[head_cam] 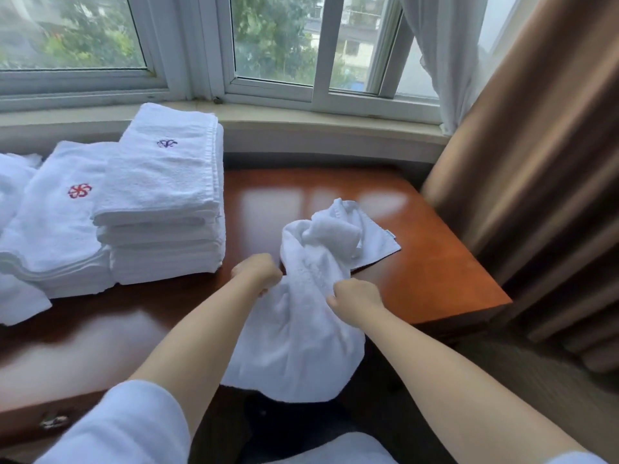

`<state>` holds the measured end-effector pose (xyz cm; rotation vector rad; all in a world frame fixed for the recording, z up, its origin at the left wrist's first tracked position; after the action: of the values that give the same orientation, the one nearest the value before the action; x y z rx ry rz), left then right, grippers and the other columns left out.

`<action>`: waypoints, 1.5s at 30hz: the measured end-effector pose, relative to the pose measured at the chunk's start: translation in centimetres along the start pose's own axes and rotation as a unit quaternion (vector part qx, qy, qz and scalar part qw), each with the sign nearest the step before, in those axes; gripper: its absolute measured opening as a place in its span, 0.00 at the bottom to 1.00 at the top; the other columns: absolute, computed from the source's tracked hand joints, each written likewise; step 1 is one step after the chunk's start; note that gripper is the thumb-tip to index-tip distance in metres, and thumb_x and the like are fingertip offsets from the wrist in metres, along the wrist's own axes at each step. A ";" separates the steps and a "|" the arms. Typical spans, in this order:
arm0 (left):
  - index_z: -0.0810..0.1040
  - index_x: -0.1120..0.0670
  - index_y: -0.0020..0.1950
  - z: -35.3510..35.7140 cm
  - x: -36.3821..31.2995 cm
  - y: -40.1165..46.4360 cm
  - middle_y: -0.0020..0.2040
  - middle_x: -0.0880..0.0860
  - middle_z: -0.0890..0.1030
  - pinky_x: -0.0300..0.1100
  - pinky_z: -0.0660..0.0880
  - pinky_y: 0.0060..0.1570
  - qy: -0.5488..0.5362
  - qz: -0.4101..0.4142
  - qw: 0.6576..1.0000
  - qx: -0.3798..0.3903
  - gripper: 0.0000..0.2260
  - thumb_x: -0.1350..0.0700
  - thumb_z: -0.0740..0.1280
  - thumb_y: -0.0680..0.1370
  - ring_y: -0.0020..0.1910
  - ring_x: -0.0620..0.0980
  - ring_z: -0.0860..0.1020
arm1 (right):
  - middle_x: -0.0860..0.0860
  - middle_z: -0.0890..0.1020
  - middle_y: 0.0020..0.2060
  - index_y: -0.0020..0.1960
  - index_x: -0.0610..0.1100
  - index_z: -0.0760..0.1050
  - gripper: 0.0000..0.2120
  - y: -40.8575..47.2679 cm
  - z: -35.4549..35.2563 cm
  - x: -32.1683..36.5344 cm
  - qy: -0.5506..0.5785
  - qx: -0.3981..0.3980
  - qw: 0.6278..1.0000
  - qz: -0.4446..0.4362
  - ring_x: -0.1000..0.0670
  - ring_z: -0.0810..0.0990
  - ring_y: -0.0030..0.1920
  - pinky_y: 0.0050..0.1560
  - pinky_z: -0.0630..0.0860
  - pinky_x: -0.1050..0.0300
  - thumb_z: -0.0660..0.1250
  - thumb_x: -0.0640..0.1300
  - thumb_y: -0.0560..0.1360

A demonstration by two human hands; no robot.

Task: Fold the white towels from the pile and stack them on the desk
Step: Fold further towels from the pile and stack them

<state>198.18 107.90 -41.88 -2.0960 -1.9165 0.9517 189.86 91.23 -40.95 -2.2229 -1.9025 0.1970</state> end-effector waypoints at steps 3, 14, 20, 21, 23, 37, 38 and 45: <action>0.71 0.56 0.35 -1.8 -0.5 2.7 0.40 0.57 0.78 0.40 0.69 0.34 -0.030 0.008 0.996 -0.084 0.06 0.60 0.60 0.73 0.39 0.55 0.77 | 0.45 0.78 0.52 0.55 0.44 0.68 0.12 2.2 -3.4 -1.8 0.120 -0.133 0.982 0.059 0.42 0.79 0.49 0.40 0.70 0.54 0.54 0.51 0.81; 0.70 0.57 0.39 1.7 -2.3 9.0 0.31 0.54 0.69 0.35 0.66 0.28 -0.414 -0.126 0.900 0.055 0.07 0.63 0.59 0.77 0.26 0.50 0.67 | 0.45 0.64 0.68 0.76 0.55 0.47 0.51 13.0 0.2 -6.4 0.365 0.028 0.891 0.267 0.41 0.65 0.67 0.58 0.69 0.45 0.67 0.72 0.62; 0.68 0.58 0.30 2.3 -6.5 7.8 0.23 0.51 0.71 0.34 0.69 0.25 -0.370 -0.048 0.897 0.236 0.18 0.62 0.61 0.81 0.22 0.45 0.70 | 0.51 0.77 0.31 0.49 0.48 0.71 0.17 16.3 0.4 -4.2 0.529 0.115 0.827 0.152 0.51 0.76 0.29 0.29 0.67 0.63 0.64 0.50 0.60; 0.70 0.57 0.31 1.7 -6.6 8.0 0.22 0.50 0.72 0.35 0.69 0.25 -0.408 -0.047 0.886 0.216 0.18 0.61 0.62 0.81 0.20 0.44 0.71 | 0.51 0.78 0.34 0.48 0.48 0.71 0.16 16.9 -0.6 -4.1 0.528 0.100 0.833 0.134 0.52 0.77 0.33 0.30 0.69 0.63 0.65 0.49 0.61; 0.72 0.54 0.35 -1.4 -5.9 9.6 0.25 0.49 0.74 0.34 0.68 0.23 -0.492 -0.016 0.867 0.079 0.13 0.59 0.65 0.79 0.20 0.43 0.71 | 0.51 0.79 0.40 0.47 0.47 0.73 0.09 18.4 -3.9 -3.7 0.546 -0.001 0.834 0.072 0.50 0.77 0.42 0.38 0.71 0.59 0.67 0.43 0.67; 0.56 0.51 0.78 -5.2 -0.1 11.5 0.76 0.59 0.57 0.48 0.63 0.68 -0.064 0.001 0.984 -0.166 0.29 0.55 0.61 0.79 0.73 0.59 0.61 | 0.45 0.48 0.78 0.77 0.50 0.53 0.32 17.2 -1.2 -3.7 0.261 -0.065 0.956 0.118 0.43 0.49 0.76 0.73 0.53 0.48 0.62 0.51 0.77; 0.57 0.51 0.78 -3.0 0.1 10.7 0.76 0.59 0.56 0.49 0.63 0.69 -0.012 0.009 0.990 -0.142 0.27 0.53 0.61 0.80 0.73 0.59 0.60 | 0.46 0.47 0.78 0.78 0.51 0.52 0.32 16.1 1.4 -2.7 0.224 -0.019 0.970 0.094 0.44 0.47 0.77 0.74 0.50 0.48 0.60 0.55 0.78; 0.64 0.49 0.75 2.5 1.1 3.8 0.62 0.57 0.75 0.48 0.74 0.49 0.147 0.078 0.976 -0.140 0.22 0.47 0.56 0.81 0.56 0.59 0.77 | 0.49 0.73 0.64 0.76 0.48 0.56 0.32 9.2 4.0 -1.0 0.027 -0.073 0.997 0.011 0.46 0.72 0.63 0.61 0.62 0.49 0.53 0.63 0.78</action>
<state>200.04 107.55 -46.13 -2.4099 -1.8421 0.3764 197.58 89.20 -47.14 -2.3164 -1.9222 0.0024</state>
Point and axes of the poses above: each hand's wrist, its own y-axis towards the middle knuckle, its own z-axis out of the palm, x = y × z, the point moved 9 cm from there along y, towards the middle knuckle
